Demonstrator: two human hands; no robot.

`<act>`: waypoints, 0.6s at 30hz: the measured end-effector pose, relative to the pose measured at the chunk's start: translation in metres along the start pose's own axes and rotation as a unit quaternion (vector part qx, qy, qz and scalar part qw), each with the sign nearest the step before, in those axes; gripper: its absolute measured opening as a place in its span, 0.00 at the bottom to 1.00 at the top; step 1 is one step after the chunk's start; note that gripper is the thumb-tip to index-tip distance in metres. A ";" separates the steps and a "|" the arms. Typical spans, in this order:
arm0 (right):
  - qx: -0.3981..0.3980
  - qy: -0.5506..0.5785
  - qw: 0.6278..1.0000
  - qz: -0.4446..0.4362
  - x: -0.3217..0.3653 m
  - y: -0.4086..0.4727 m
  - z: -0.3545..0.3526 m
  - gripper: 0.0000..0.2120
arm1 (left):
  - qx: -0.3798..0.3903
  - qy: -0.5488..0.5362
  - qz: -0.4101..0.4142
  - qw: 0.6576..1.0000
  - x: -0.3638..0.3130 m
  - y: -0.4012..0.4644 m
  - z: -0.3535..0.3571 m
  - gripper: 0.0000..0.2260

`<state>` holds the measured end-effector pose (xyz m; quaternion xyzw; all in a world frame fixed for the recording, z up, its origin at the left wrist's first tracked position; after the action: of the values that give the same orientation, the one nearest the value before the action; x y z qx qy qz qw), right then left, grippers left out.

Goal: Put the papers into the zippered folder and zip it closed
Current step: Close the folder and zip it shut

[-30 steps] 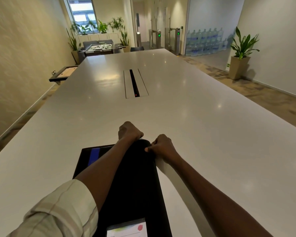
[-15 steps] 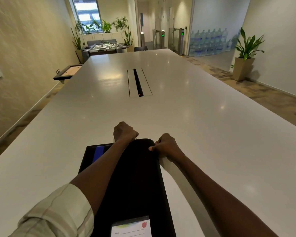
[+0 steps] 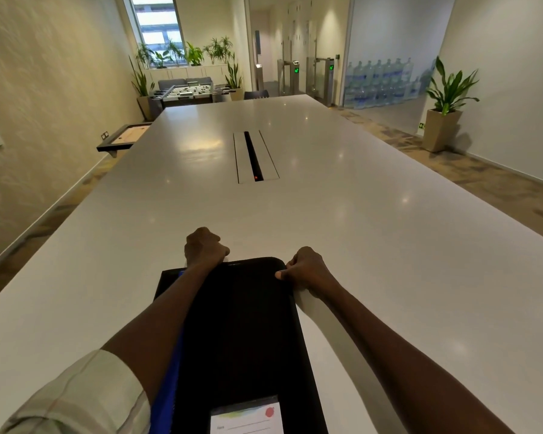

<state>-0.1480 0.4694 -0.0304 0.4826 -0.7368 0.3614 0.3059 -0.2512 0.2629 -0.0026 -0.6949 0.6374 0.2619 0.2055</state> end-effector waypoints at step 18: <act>0.008 -0.007 1.000 -0.017 -0.001 0.003 0.003 0.24 | -0.029 0.027 -0.002 0.999 0.082 0.021 -0.076 0.27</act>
<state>-0.1509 0.4688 -0.0338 0.5001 -0.7276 0.3589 0.3029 -0.2601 0.1494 0.0065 -0.7084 0.6339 0.2607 0.1686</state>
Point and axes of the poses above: each hand's wrist, its own y-axis towards the middle knuckle, its own z-axis out of the palm, x = y × z, the point moved 3 cm from there along y, towards the middle knuckle, and after that the axes turned 4 degrees about z, right-handed, at the moved point
